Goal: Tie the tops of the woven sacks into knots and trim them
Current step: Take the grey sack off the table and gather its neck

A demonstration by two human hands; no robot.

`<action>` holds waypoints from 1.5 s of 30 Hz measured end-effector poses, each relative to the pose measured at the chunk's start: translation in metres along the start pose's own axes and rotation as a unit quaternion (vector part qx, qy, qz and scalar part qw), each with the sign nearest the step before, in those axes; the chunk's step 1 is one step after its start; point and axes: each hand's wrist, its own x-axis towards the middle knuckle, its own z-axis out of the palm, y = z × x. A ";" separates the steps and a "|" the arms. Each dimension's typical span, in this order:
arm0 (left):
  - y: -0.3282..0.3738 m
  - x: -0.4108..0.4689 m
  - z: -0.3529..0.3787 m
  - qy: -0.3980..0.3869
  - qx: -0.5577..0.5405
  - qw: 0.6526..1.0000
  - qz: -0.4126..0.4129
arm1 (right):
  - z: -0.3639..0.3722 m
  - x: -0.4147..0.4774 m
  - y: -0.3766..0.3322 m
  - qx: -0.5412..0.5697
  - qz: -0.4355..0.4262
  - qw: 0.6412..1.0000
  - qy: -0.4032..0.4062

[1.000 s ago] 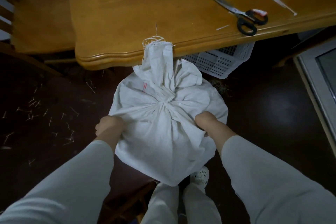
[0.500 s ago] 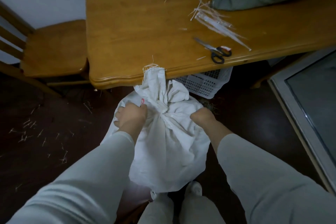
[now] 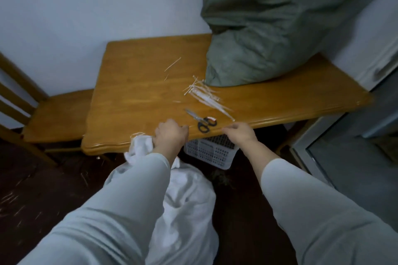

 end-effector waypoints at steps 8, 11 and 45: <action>0.147 -0.042 0.027 0.013 -0.014 0.998 0.053 | -0.153 0.020 0.022 0.034 -0.117 0.991 0.049; 0.191 -0.052 0.028 0.032 -0.023 0.996 0.074 | -0.195 0.026 0.024 0.046 -0.139 0.987 0.066; 0.524 0.158 -0.107 0.178 -0.157 0.936 0.260 | -0.474 0.256 -0.135 0.107 -0.158 0.939 0.287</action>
